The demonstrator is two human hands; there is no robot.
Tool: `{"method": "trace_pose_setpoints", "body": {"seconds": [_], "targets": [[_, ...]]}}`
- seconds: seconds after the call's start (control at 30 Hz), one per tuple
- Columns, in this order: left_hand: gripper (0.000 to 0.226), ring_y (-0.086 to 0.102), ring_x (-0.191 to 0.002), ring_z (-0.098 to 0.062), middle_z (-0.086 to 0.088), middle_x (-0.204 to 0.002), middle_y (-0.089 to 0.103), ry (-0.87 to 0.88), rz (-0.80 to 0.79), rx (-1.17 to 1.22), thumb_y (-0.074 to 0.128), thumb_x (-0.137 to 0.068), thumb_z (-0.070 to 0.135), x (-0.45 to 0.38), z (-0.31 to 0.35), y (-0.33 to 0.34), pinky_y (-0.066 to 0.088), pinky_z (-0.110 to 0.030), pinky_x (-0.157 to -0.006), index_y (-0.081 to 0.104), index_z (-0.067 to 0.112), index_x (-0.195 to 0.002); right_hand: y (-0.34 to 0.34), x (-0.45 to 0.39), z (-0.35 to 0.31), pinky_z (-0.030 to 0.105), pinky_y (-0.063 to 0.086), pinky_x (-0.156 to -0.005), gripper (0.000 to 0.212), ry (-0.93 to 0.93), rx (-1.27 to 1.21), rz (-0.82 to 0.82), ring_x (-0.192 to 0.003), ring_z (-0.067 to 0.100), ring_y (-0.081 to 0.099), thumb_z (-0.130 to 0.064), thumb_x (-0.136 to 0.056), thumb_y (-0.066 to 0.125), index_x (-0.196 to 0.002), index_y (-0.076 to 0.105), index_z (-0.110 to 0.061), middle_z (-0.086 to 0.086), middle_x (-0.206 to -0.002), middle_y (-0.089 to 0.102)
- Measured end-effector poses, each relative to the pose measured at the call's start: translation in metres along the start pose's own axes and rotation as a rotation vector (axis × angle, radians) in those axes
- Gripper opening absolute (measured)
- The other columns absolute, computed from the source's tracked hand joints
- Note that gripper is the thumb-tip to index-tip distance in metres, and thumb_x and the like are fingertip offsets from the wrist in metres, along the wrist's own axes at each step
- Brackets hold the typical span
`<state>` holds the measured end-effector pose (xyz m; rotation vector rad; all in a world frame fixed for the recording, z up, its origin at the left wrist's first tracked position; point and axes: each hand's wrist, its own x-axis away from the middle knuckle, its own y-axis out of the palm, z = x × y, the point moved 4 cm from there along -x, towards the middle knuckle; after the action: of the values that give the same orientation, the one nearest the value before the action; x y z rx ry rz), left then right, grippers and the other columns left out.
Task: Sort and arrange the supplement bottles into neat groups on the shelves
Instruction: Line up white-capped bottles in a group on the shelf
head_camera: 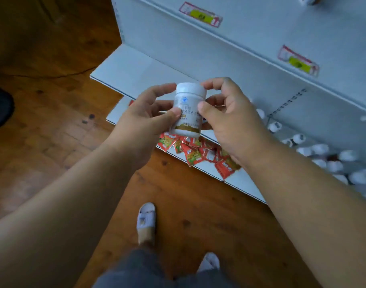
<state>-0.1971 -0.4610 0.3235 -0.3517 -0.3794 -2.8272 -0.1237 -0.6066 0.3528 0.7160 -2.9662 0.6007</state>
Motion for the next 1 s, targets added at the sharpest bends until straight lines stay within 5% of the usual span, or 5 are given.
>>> {"method": "trace_pose_setpoints", "body": {"seconds": [0.5,0.6,0.8,0.9,1.0], "targets": [[0.03,0.071,-0.102,-0.028,-0.005,-0.106,0.075,0.062,-0.579,-0.155,0.052,-0.099,0.005,0.193,-0.017,0.442,0.056,-0.045,-0.094,0.062,0.022,-0.122,-0.373,0.353,0.046,0.038,0.059,-0.07,0.025,0.088,-0.123,0.57,-0.084,0.02,0.069,-0.018,-0.093,0.064,-0.106,0.057,-0.038,0.008,-0.099,0.066],[0.03,0.072,-0.096,-0.019,0.0,-0.105,0.075,0.113,-0.61,-0.257,0.056,-0.099,0.012,0.196,-0.009,0.502,0.06,-0.033,-0.084,0.062,0.028,-0.124,-0.428,0.374,0.053,0.031,0.055,-0.061,0.024,0.089,-0.202,0.647,-0.076,0.019,0.07,-0.014,-0.094,0.063,-0.106,0.057,-0.034,0.012,-0.101,0.066],[0.03,0.073,-0.088,-0.014,0.003,-0.102,0.074,0.244,-0.638,-0.365,0.061,-0.096,0.015,0.147,-0.002,0.603,0.058,-0.027,-0.074,0.063,0.029,-0.123,-0.525,0.355,0.078,0.054,0.06,-0.074,0.025,0.077,-0.178,0.756,-0.091,0.022,0.071,-0.019,-0.093,0.064,-0.109,0.059,-0.036,0.003,-0.105,0.068],[0.027,0.071,-0.092,-0.005,0.013,-0.104,0.073,0.297,-0.632,-0.467,0.064,-0.095,0.024,0.108,-0.006,0.653,0.057,-0.029,-0.084,0.064,0.032,-0.121,-0.573,0.336,0.089,0.041,0.06,-0.081,0.027,0.079,-0.111,0.836,-0.092,0.017,0.07,-0.014,-0.093,0.064,-0.11,0.058,-0.034,-0.001,-0.103,0.067],[0.027,0.068,-0.087,0.006,0.015,-0.101,0.073,0.327,-0.662,-0.505,0.066,-0.094,0.015,0.077,-0.008,0.702,0.052,-0.01,-0.075,0.064,0.025,-0.118,-0.617,0.316,0.101,0.023,0.059,-0.076,0.033,0.098,-0.06,0.879,-0.091,0.008,0.068,-0.008,-0.093,0.063,-0.108,0.055,-0.035,-0.006,-0.106,0.065]]}}
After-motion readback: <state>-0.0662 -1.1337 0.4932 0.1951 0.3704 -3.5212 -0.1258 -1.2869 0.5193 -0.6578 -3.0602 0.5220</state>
